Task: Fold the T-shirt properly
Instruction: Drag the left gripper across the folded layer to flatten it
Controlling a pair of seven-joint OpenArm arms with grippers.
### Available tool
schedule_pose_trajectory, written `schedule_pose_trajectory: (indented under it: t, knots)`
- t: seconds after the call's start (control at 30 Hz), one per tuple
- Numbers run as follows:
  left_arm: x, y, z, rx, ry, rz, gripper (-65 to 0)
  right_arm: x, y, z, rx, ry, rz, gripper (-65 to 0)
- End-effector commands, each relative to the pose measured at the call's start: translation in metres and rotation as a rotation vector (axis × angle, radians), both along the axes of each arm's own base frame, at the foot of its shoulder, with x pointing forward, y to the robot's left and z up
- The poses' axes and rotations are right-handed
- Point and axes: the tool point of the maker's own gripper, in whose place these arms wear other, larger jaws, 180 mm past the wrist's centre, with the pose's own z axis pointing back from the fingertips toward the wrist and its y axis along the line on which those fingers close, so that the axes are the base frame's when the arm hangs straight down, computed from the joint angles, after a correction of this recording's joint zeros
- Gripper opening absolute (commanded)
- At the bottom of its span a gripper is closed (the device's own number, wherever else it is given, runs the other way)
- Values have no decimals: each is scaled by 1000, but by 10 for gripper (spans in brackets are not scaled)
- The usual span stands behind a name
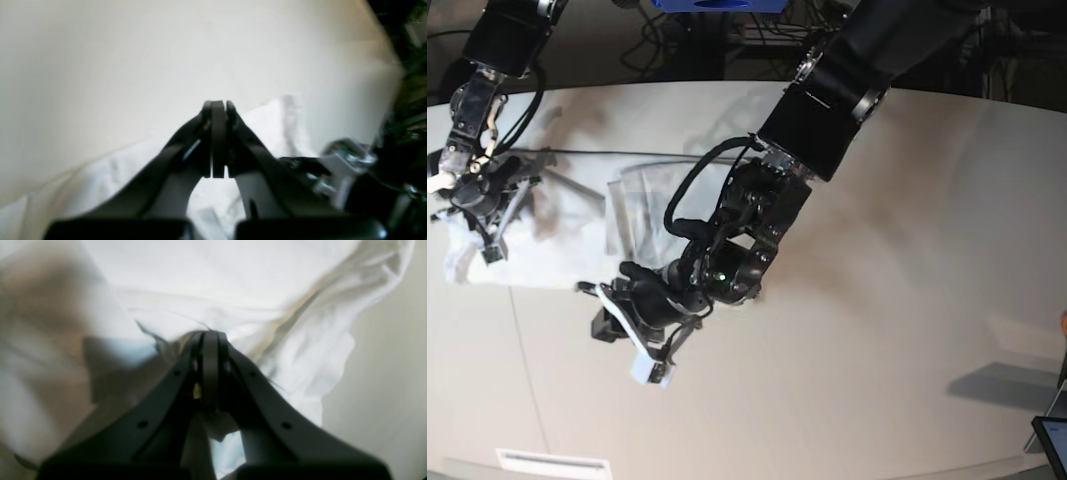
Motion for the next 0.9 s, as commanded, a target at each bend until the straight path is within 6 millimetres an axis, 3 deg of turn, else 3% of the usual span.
schedule_pose_trajectory:
  t: [0.0, 0.1, 0.3, 0.47, 0.7, 0.87]
  knots:
    - [-5, -6, 16, -28, -25, -18, -650, 4, 1, 5, 0, -10, 19, -640]
    - [-25, -4, 5, -21, 43, -15, -650, 4, 1, 4, 1, -8, 19, -640]
    - [-36, 18, -29, 25, 124, 38, -650, 4, 1, 4, 1, -8, 19, -640]
    - [-49, 13, -27, 9, 128, 21, -650, 4, 1, 4, 1, -8, 19, -640]
    - [-65, 15, -76, 73, 245, 15, -650, 4, 1, 4, 1, -8, 19, -640]
    - [-73, 7, -74, 80, 235, -19, -650, 4, 2, 4, 2, -10, 19, -640]
